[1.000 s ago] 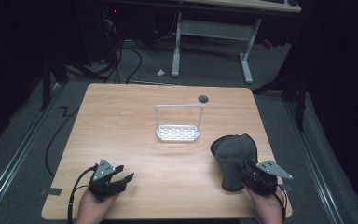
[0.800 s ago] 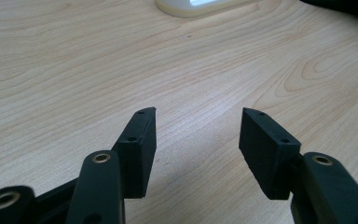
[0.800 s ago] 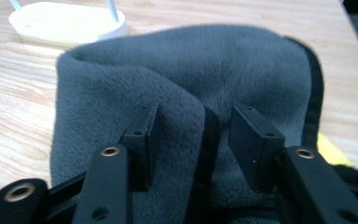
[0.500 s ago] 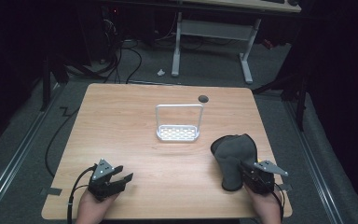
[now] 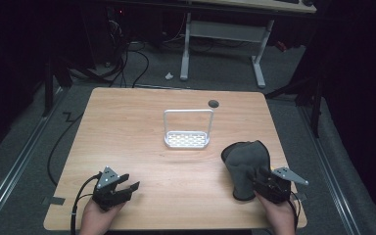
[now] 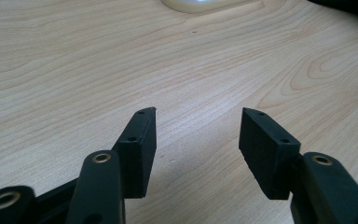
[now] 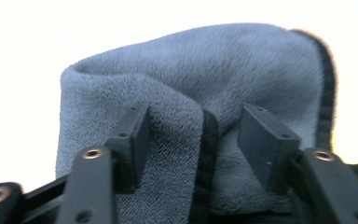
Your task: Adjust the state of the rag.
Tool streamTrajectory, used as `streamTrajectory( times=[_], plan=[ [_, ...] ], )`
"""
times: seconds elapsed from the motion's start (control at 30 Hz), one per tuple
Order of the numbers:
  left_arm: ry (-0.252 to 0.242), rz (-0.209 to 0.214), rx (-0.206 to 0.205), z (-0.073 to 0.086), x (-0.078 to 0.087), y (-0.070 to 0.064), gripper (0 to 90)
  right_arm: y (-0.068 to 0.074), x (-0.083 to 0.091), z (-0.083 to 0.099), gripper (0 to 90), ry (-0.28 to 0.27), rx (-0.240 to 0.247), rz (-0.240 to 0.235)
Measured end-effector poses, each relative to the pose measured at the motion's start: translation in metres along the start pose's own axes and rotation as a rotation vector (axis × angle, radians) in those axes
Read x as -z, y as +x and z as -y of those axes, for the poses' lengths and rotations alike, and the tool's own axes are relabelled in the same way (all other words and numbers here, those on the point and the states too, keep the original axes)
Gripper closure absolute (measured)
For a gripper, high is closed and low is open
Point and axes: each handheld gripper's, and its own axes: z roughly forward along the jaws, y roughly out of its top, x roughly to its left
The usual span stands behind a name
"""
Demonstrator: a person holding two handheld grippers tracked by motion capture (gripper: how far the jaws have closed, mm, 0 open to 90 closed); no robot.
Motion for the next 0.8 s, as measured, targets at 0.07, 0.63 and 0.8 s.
streamTrajectory(
  times=[0.07, 0.63, 0.8],
  plan=[
    [-0.001, -0.001, 0.006, 0.0, 0.0, 0.001, 46.5, 0.001, -0.009, 0.004, 47.2, 0.05, 0.004, -0.006],
    [-0.003, 0.008, 0.009, 0.0, 0.0, -0.001, 46.5, 0.051, 0.024, -0.016, 84.1, -0.093, 0.208, 0.009],
    [-0.006, 0.014, 0.005, -0.001, 0.0, -0.003, 46.5, 0.086, 0.022, -0.018, 83.4, -0.117, 0.257, -0.103]
  ],
)
